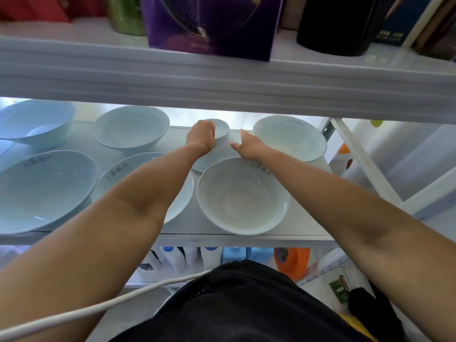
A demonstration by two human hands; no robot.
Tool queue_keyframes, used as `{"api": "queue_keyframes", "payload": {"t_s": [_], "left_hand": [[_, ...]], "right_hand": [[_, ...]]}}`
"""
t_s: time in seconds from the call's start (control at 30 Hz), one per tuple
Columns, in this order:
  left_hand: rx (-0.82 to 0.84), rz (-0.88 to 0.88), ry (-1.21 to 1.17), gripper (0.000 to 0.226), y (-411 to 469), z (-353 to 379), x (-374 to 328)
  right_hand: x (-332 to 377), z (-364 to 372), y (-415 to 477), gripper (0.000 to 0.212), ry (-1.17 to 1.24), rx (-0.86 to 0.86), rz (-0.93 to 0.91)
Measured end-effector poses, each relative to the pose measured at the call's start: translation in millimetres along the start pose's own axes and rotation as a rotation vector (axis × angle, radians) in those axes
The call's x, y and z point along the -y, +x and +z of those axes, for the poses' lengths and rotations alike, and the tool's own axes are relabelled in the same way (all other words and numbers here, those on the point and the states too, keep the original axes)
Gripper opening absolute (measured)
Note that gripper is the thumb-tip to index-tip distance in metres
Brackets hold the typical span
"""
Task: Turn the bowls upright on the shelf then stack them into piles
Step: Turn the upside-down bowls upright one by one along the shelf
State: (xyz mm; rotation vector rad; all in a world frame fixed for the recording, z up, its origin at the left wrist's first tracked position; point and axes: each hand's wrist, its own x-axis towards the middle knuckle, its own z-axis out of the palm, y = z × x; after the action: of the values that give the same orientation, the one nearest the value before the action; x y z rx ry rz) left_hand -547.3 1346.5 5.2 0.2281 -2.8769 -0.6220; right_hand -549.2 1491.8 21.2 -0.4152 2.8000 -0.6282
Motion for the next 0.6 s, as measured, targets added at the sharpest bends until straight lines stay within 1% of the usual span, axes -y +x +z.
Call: {"api": "queue_keyframes", "payload": {"t_s": [0.13, 0.2, 0.23, 0.27, 0.3, 0.33, 0.4, 0.43, 0.5, 0.57, 0.6], "left_hand": [[-0.049, -0.085, -0.156, 0.01, 6, -17, -2], [-0.07, -0.143, -0.262, 0.009, 6, -21, -3], [-0.084, -0.182, -0.33, 0.005, 6, -22, -3], [-0.1, -0.229, -0.409, 0.007, 6, -23, -2], [-0.112, -0.271, -0.492, 0.018, 6, -23, -1], [-0.116, -0.304, -0.581, 0.028, 6, -23, 0], [-0.108, -0.35, -0.786, 0.035, 2, -24, 1], [-0.099, -0.371, -0.879, 0.035, 0, -25, 2], [-0.081, -0.41, -1.02, 0.036, -5, -26, 5], [-0.038, -0.443, -1.075, 0.033, -9, -25, 9], [-0.016, -0.442, -1.056, 0.027, -11, -25, 11]], "right_hand": [[5, -3, 7, 0.059, 0.183, 0.0, 0.099], [11, -4, 9, 0.072, 0.329, -0.043, 0.135], [13, -6, 9, 0.08, 0.408, -0.084, 0.151], [16, -8, 10, 0.086, 0.476, -0.128, 0.176], [19, -11, 10, 0.087, 0.54, -0.161, 0.21], [21, -13, 12, 0.083, 0.604, -0.171, 0.251], [24, -15, 14, 0.062, 0.657, -0.178, 0.277], [25, -15, 14, 0.052, 0.629, -0.208, 0.248], [30, -14, 14, 0.041, 0.557, -0.276, 0.164], [37, -15, 12, 0.036, 0.454, -0.31, 0.081], [40, -15, 11, 0.034, 0.371, -0.321, 0.045]]}}
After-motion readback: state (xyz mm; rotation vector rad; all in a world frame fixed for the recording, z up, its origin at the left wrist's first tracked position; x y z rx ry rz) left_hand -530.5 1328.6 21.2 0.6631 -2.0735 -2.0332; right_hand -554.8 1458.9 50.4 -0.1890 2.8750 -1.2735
